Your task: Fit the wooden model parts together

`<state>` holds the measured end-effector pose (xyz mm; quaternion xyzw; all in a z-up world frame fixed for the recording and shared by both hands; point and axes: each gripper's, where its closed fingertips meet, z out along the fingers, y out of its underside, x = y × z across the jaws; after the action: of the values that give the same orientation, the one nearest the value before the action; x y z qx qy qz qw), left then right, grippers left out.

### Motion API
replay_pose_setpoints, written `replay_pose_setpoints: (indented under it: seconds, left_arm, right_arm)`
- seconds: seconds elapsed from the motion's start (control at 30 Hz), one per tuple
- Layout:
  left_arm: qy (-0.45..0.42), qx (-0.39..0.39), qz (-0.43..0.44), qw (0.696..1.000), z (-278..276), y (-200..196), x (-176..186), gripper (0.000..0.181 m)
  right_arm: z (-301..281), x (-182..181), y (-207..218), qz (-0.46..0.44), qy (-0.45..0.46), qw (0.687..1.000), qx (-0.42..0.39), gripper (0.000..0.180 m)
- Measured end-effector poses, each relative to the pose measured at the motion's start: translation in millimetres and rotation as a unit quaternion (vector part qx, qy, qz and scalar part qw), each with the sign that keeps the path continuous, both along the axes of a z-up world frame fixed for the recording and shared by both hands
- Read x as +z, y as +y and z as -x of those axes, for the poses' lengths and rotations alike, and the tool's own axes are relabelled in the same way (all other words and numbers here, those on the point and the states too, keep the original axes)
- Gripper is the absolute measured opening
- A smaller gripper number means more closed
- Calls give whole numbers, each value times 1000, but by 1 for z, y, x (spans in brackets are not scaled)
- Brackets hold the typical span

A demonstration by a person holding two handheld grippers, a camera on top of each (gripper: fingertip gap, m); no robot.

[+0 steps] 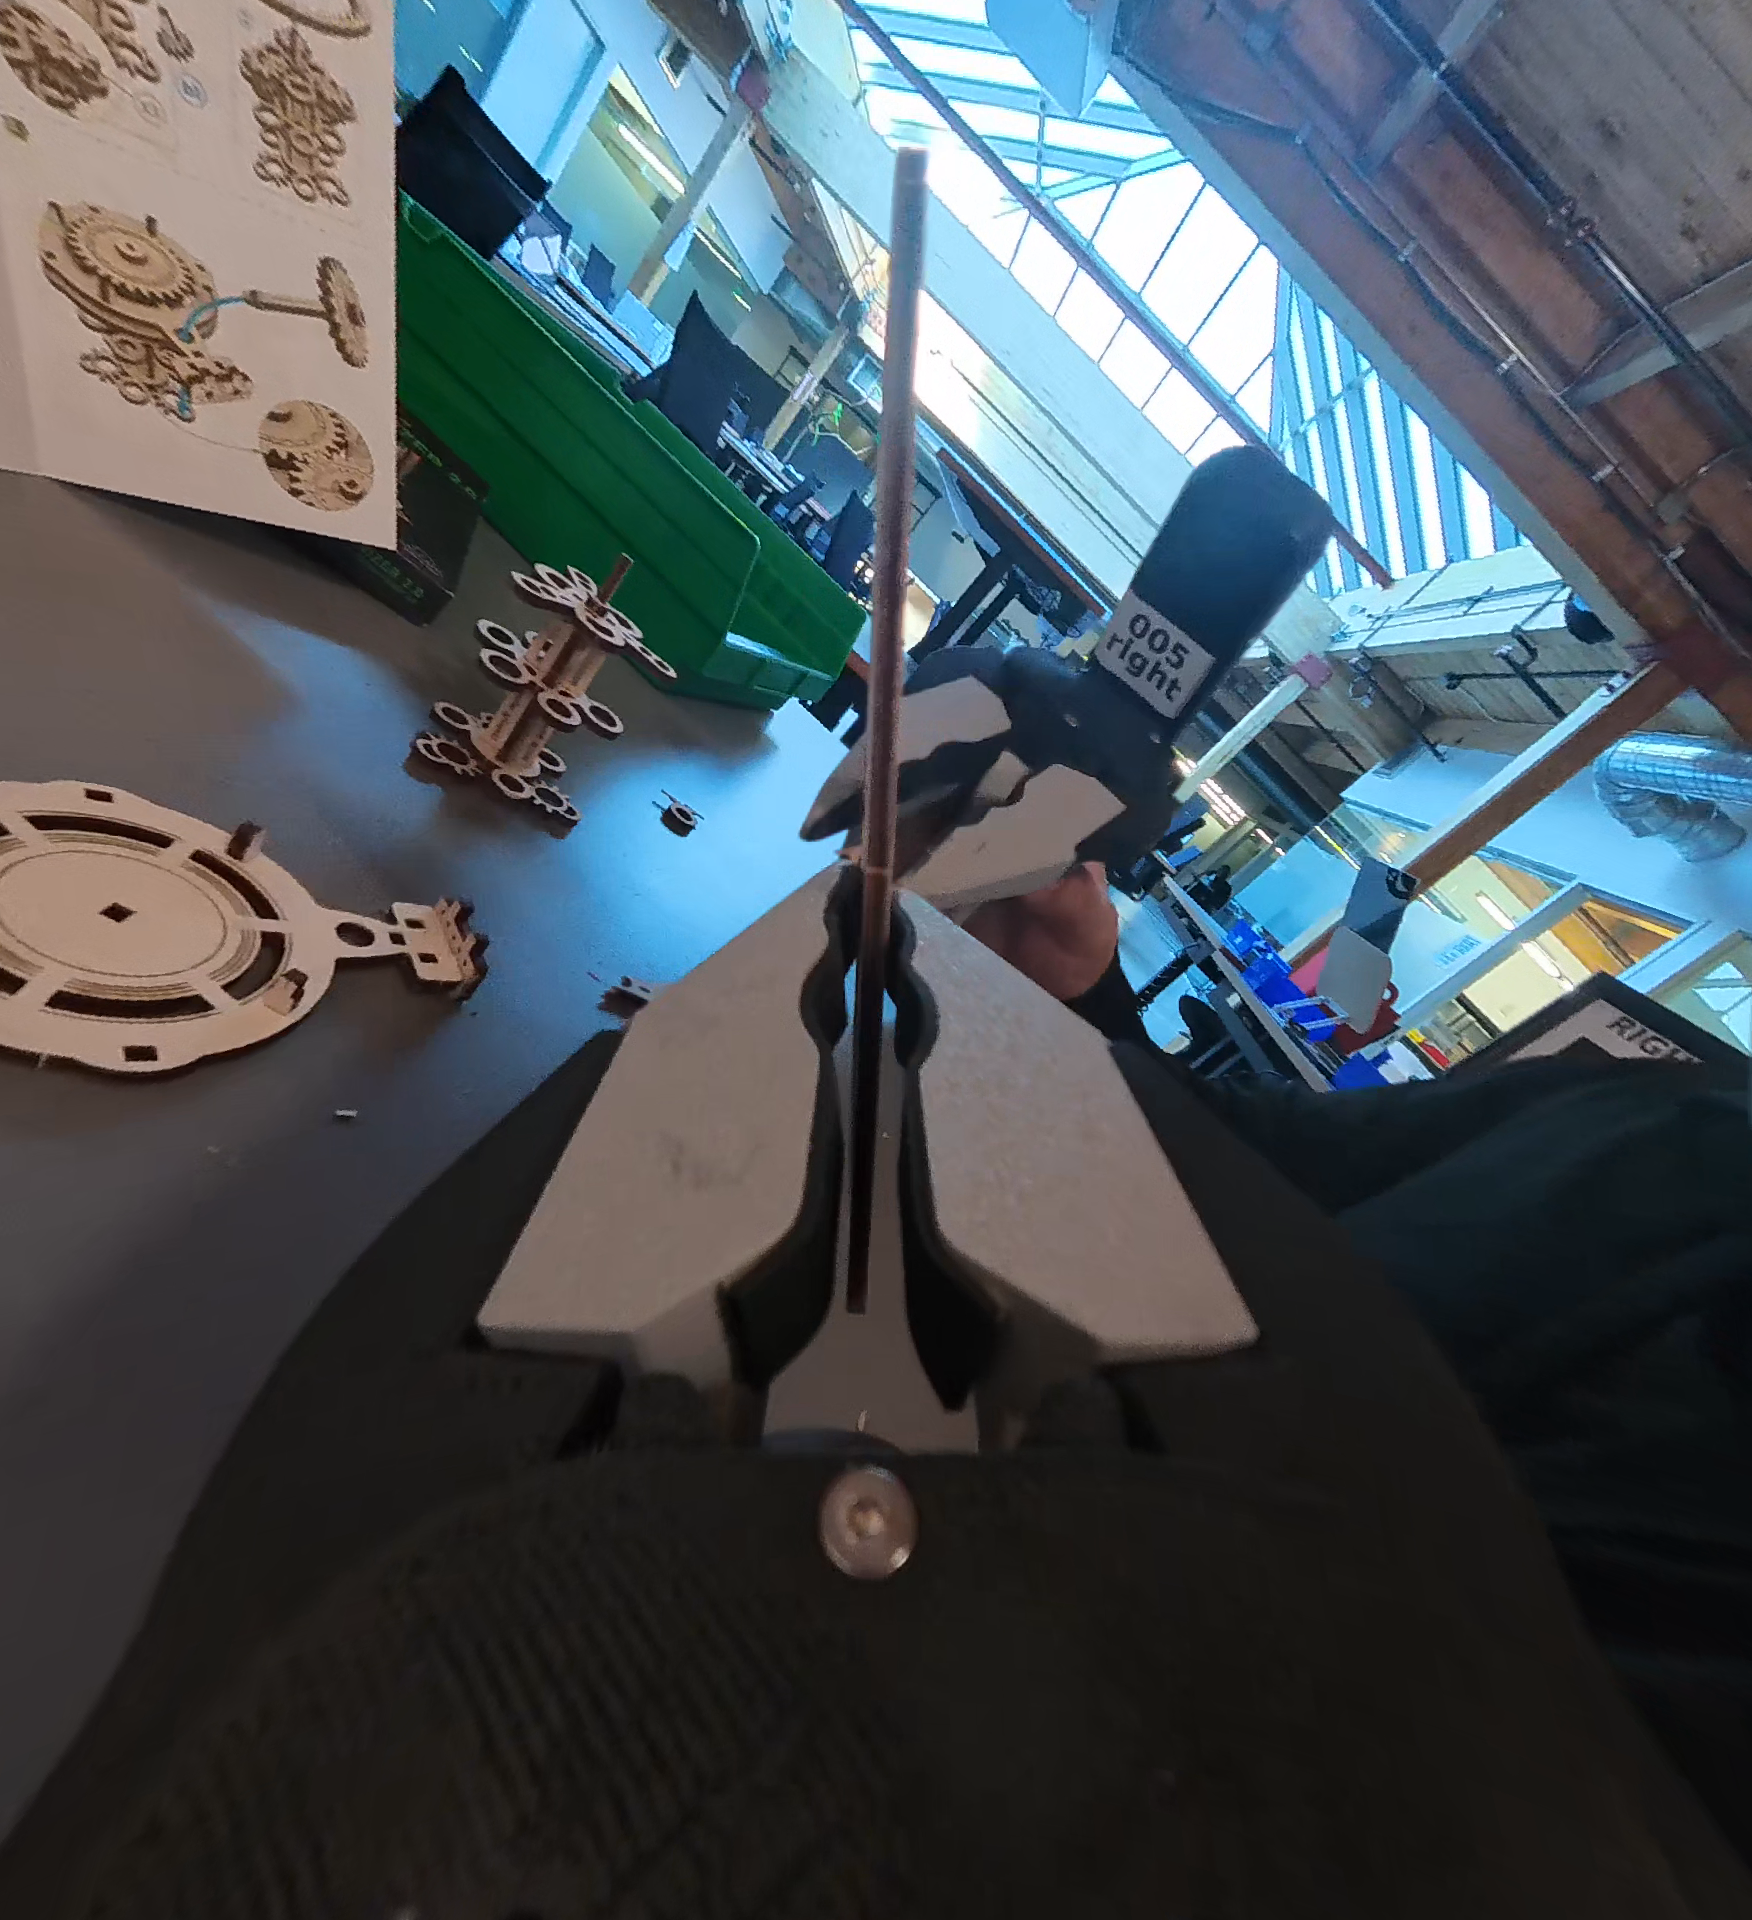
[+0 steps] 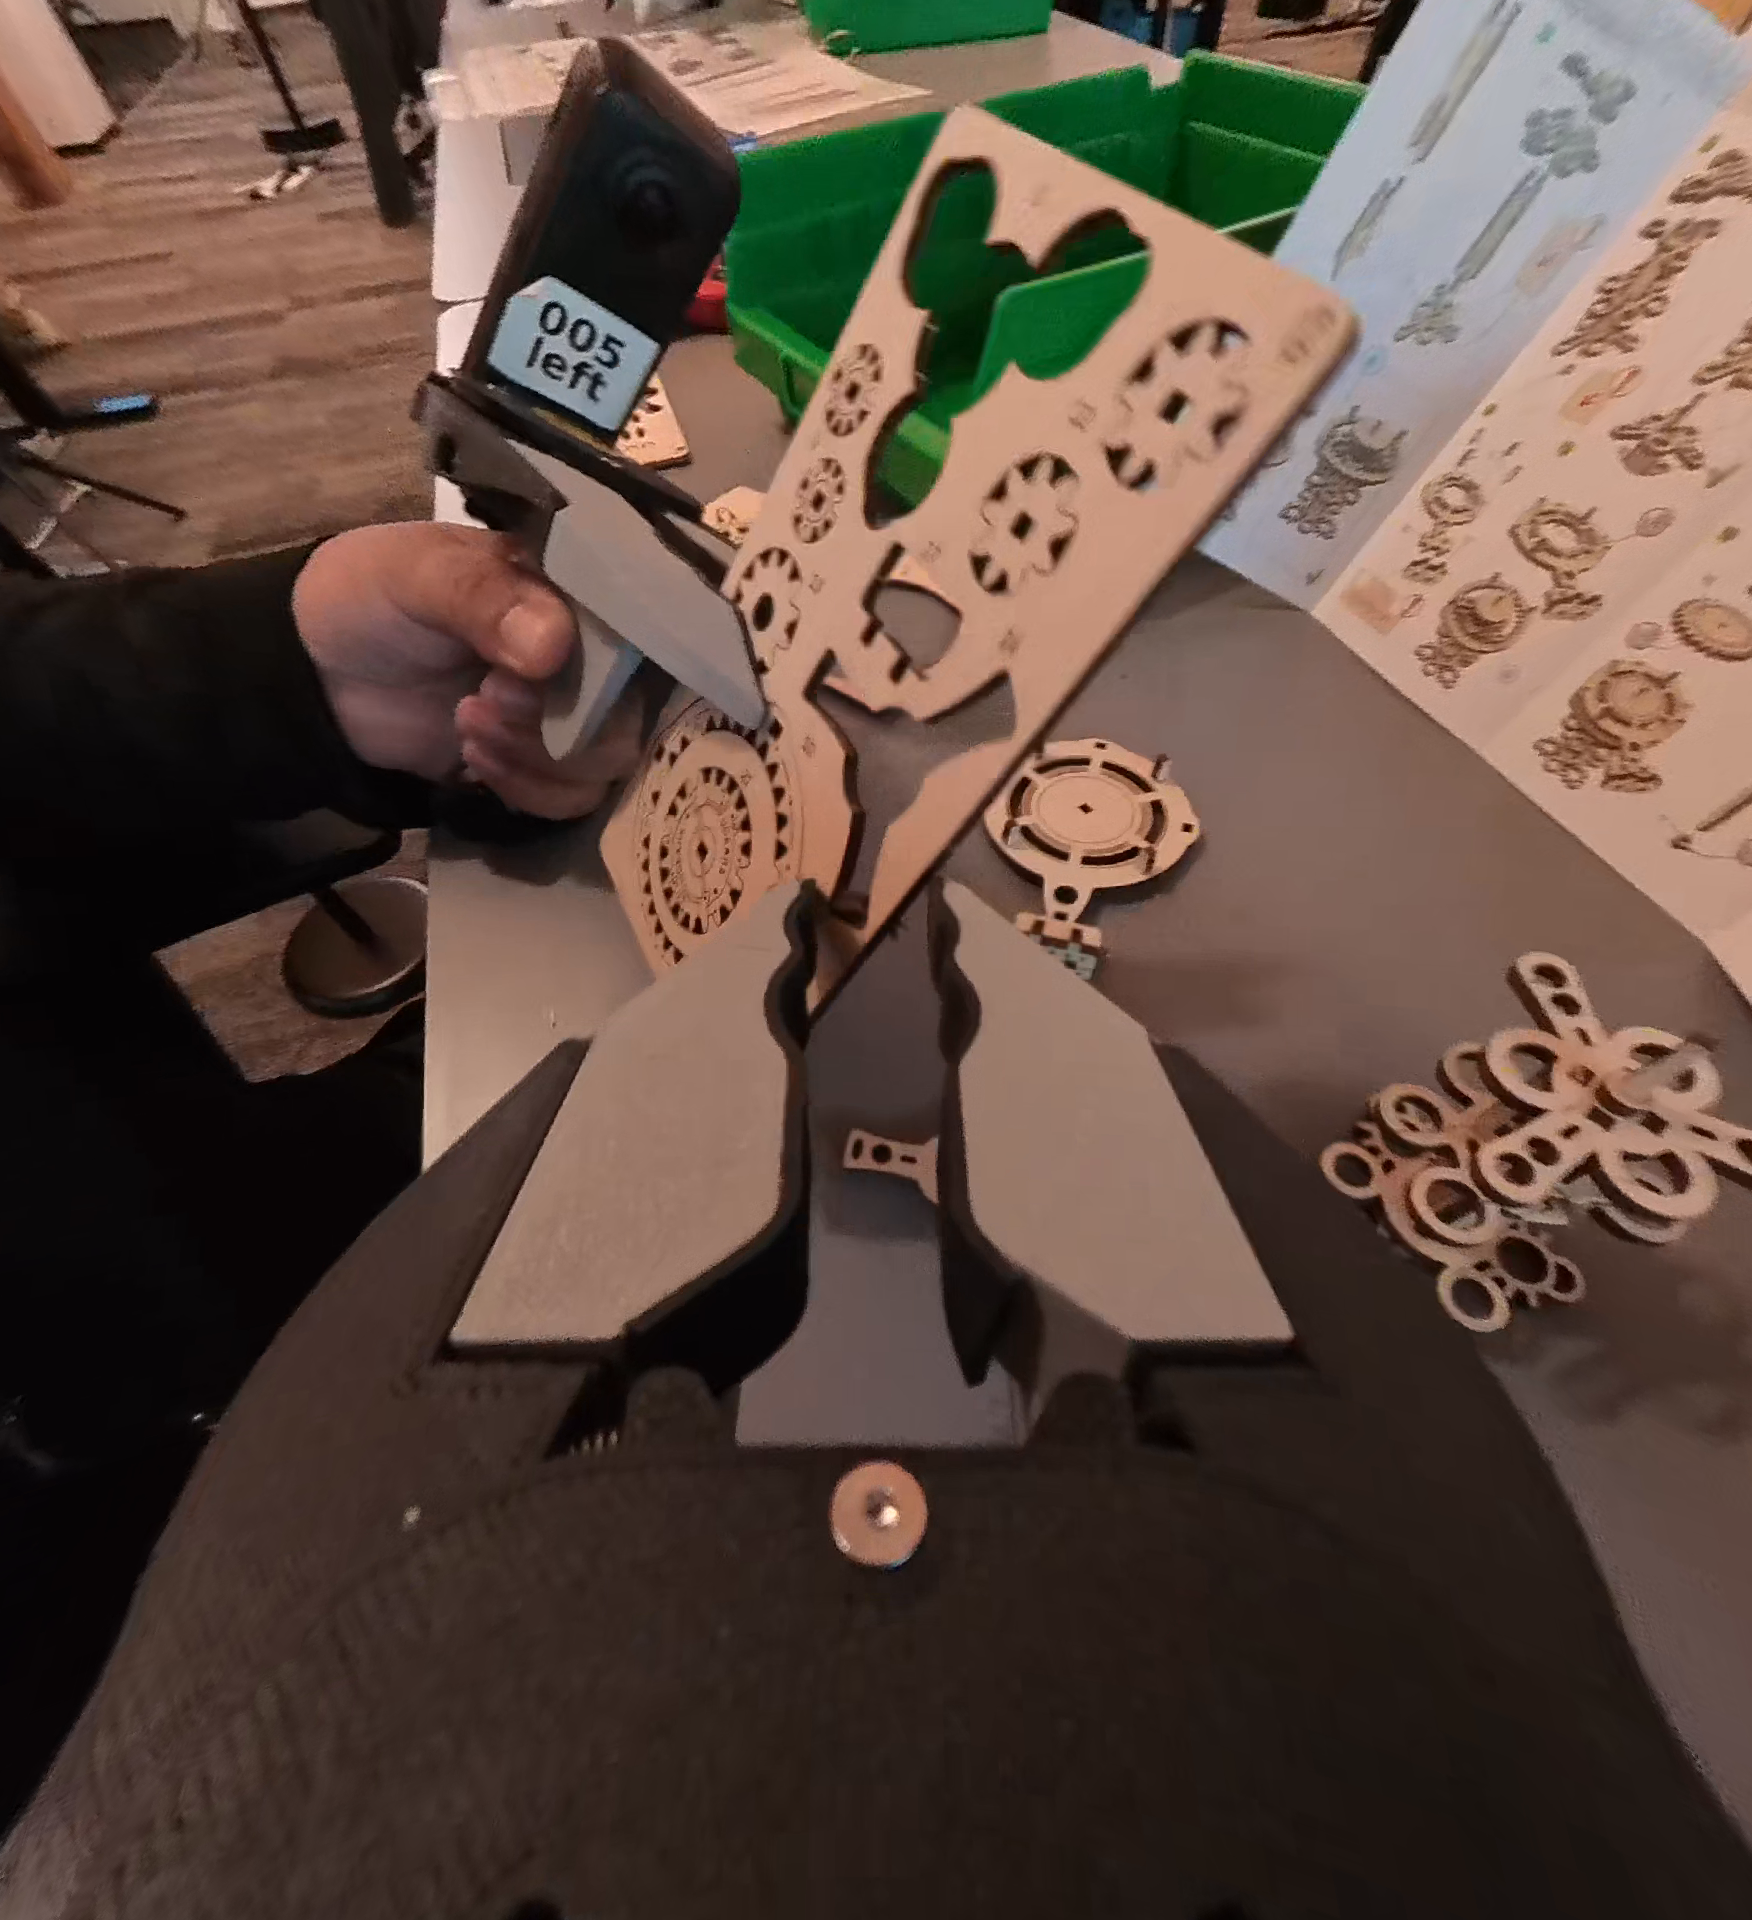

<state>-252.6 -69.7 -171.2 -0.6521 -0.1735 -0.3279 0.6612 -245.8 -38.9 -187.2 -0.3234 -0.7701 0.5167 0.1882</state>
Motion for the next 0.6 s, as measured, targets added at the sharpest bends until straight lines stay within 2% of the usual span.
replay_pose_setpoints:
  seconds: [0.2, 0.37, 0.43, 0.6]
  left_arm:
    - [-11, 0, 3, 1000, 2, 1, -2, 0]
    - [-8, -4, 13, 1000, 3, 6, -4, 0]
    - [-9, -5, 11, 1000, 3, 6, -4, 0]
    - [-14, 2, 3, 1000, 6, 5, -2, 0]
  right_arm:
    - [2, -4, -1, -1, 2, 1000, 12, 20]
    - [8, -15, -3, 38, -35, 998, 20, 40]
    - [5, -15, -5, 59, -49, 997, 32, 36]
    - [4, -4, -1, 67, -20, 997, 31, 19]
